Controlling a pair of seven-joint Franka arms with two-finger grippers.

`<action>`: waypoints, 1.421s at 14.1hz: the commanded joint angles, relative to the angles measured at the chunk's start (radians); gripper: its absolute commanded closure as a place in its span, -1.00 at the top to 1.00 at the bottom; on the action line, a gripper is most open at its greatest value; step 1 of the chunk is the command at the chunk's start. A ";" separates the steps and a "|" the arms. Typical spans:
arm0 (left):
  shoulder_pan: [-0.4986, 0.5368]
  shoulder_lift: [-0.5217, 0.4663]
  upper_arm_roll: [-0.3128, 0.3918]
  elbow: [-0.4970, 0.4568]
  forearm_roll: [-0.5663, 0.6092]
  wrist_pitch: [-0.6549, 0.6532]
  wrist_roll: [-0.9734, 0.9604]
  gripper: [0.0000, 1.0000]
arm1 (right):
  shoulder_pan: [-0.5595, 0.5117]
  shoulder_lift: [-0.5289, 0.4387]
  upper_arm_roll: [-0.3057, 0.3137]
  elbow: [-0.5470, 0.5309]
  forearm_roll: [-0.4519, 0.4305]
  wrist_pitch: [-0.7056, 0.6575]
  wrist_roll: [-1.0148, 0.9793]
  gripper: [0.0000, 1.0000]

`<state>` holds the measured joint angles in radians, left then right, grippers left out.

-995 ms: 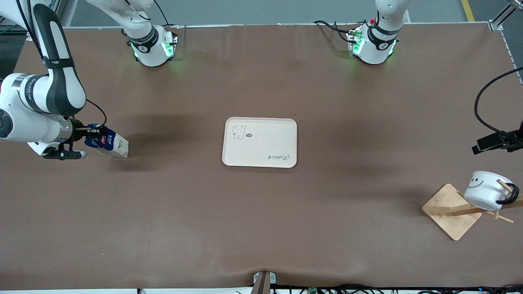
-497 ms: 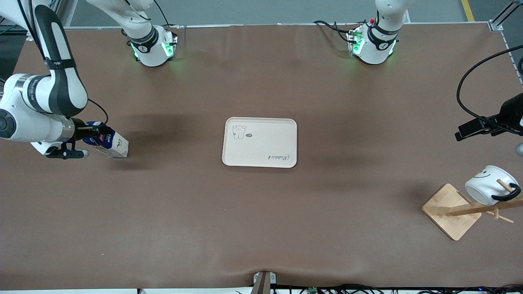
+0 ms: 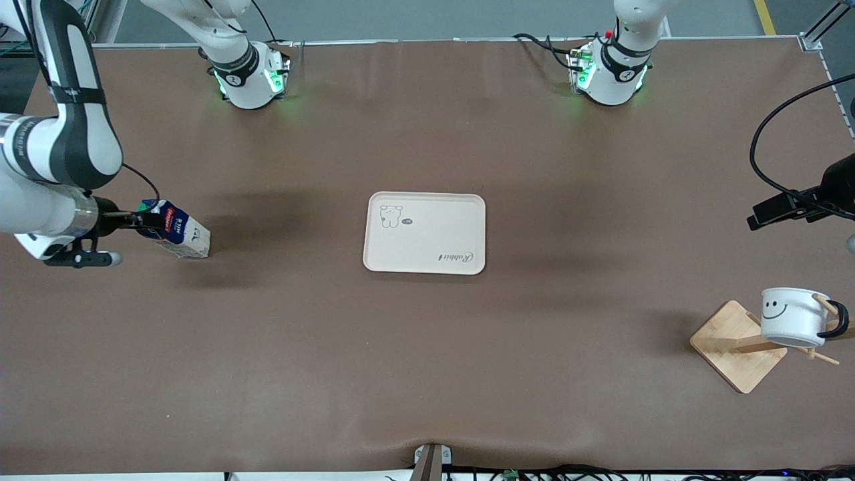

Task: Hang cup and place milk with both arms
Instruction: 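Lower the milk carton onto the table and open the right gripper, then raise the right gripper away from the carton while the left gripper withdraws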

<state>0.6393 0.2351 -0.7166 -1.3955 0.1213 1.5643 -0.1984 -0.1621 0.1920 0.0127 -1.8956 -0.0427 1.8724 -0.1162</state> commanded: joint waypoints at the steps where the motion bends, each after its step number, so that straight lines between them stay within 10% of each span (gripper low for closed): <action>1: 0.010 -0.023 -0.006 0.007 0.004 -0.018 0.010 1.00 | 0.002 0.009 0.018 0.207 -0.011 -0.085 -0.008 1.00; 3: -0.027 -0.084 0.026 -0.016 0.001 -0.023 0.019 1.00 | 0.019 0.041 0.020 0.414 -0.009 -0.148 -0.007 1.00; 5: -0.178 -0.126 0.205 -0.019 0.000 -0.059 0.060 1.00 | 0.062 0.053 0.018 0.571 -0.017 -0.145 -0.005 1.00; 10: -0.479 -0.218 0.521 -0.140 -0.070 -0.067 0.080 1.00 | 0.127 -0.067 0.033 0.592 -0.014 -0.431 -0.002 1.00; 20: -0.575 -0.257 0.606 -0.145 -0.077 -0.115 0.054 1.00 | 0.065 -0.230 0.027 0.337 0.043 -0.417 0.000 1.00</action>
<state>0.0747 -0.0219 -0.1217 -1.5280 0.0629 1.4468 -0.1360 -0.0756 0.0239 0.0319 -1.4876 -0.0250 1.4355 -0.1171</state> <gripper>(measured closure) 0.000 0.000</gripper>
